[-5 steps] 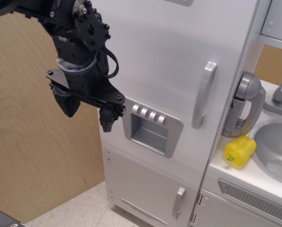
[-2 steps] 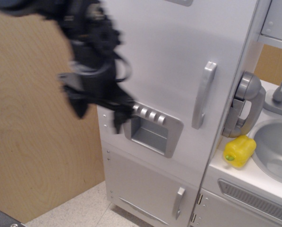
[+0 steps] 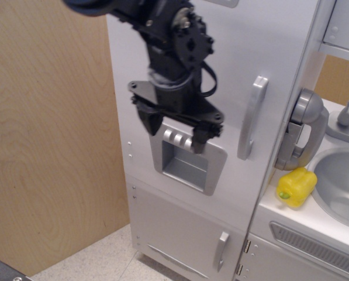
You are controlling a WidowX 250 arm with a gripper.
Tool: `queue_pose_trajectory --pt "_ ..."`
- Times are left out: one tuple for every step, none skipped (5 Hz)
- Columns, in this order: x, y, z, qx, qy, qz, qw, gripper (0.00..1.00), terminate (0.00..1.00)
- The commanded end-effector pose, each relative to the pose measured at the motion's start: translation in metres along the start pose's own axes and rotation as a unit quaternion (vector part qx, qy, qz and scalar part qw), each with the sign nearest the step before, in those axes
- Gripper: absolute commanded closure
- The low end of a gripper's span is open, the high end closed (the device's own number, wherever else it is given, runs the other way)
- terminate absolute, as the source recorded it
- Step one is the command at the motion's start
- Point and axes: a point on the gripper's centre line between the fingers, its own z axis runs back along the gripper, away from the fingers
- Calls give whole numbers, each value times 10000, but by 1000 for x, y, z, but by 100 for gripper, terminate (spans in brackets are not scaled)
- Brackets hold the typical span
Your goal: Open fridge
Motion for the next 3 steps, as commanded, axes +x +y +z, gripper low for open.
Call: queue_pose_trajectory --pt "47 -34 12 -173 -152 170 9996 0 0" --pt "56 -48 14 -241 -167 146 9995 0 0" --pt "60 -55 8 -219 -247 175 9993 0 0"
